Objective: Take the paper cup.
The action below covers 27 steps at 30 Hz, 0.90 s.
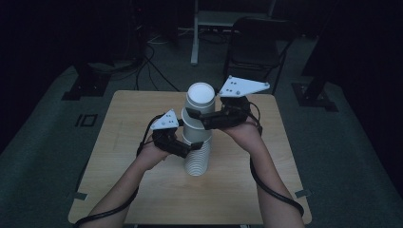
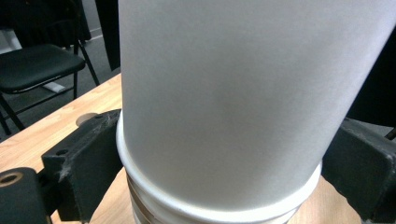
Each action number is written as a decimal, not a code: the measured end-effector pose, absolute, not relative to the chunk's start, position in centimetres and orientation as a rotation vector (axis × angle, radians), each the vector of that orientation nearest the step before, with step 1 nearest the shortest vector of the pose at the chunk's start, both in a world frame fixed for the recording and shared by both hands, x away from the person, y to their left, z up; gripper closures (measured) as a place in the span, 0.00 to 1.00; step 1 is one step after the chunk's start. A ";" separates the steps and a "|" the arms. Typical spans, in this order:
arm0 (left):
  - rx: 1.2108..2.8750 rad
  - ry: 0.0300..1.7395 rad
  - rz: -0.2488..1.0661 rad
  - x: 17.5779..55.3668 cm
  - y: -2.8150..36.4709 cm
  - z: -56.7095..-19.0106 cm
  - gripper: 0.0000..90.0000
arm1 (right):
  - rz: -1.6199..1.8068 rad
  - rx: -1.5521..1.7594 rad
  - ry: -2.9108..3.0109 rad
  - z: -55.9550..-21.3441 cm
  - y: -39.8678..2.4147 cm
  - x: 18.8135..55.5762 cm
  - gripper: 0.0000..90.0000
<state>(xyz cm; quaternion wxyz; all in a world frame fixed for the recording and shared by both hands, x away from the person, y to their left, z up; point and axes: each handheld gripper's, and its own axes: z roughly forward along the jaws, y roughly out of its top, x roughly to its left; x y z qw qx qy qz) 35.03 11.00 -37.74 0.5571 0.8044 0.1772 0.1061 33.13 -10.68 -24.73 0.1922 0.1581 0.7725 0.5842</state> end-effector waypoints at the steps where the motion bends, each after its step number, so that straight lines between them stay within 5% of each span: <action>1: 1.898 0.419 0.251 35.0 11.0 -37.7 0.06 | 1.652 0.441 2.169 -24.5 -10.8 33.1 0.24; 27: 1.903 0.413 0.251 35.0 11.0 -37.8 0.06 | 1.641 0.488 2.038 -22.0 -15.6 31.3 0.24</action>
